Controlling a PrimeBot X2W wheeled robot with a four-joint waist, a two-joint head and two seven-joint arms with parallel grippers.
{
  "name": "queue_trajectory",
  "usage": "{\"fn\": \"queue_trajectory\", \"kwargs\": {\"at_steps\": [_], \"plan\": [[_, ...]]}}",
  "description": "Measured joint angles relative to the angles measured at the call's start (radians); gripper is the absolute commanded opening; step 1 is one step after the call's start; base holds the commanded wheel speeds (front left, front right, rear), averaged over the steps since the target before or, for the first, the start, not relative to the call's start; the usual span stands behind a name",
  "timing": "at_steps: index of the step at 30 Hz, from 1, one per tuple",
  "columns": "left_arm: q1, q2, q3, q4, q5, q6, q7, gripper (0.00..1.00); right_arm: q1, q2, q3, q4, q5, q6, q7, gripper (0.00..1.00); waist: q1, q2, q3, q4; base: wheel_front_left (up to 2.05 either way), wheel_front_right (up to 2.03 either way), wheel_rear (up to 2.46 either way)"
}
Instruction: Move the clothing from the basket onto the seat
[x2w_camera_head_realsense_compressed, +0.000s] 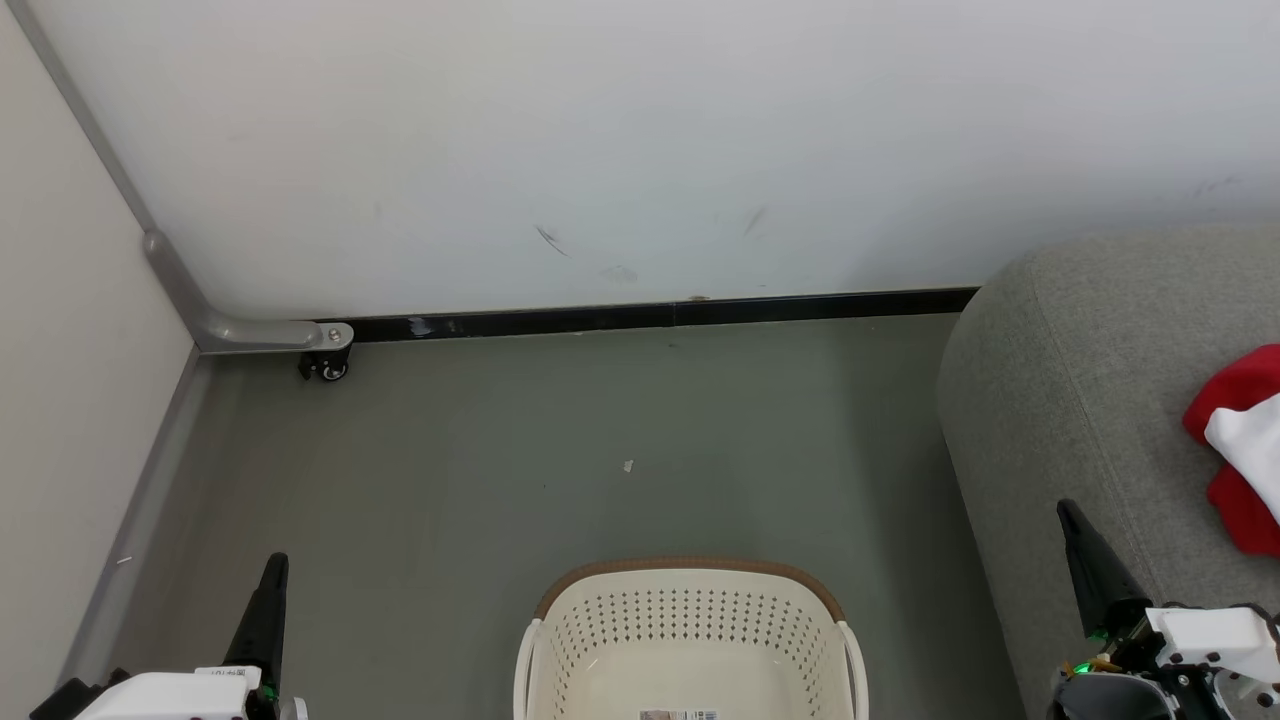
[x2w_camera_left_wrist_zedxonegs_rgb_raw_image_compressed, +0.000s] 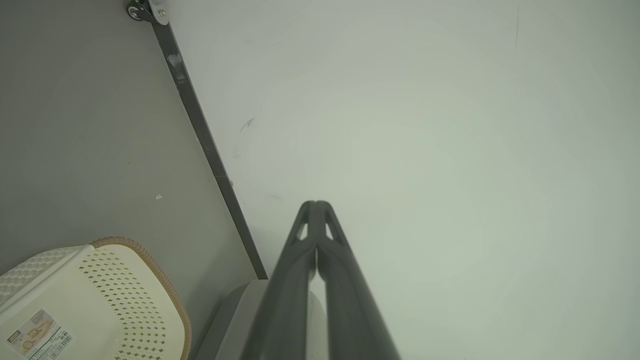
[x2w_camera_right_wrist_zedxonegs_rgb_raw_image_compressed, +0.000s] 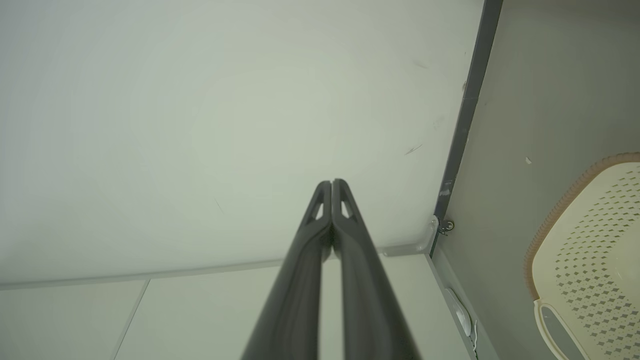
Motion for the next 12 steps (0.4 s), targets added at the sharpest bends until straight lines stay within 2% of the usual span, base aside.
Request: {"fn": "queue_trajectory", "kwargs": {"at_steps": [12], "plan": [[0.000,0.000,0.000,0.000,0.000,0.000,0.000,0.00,0.000,0.000,-0.001,0.000,0.000,0.000,0.001,0.00,0.0000,0.0000,0.000,0.000,0.00,0.00,0.00]]}}
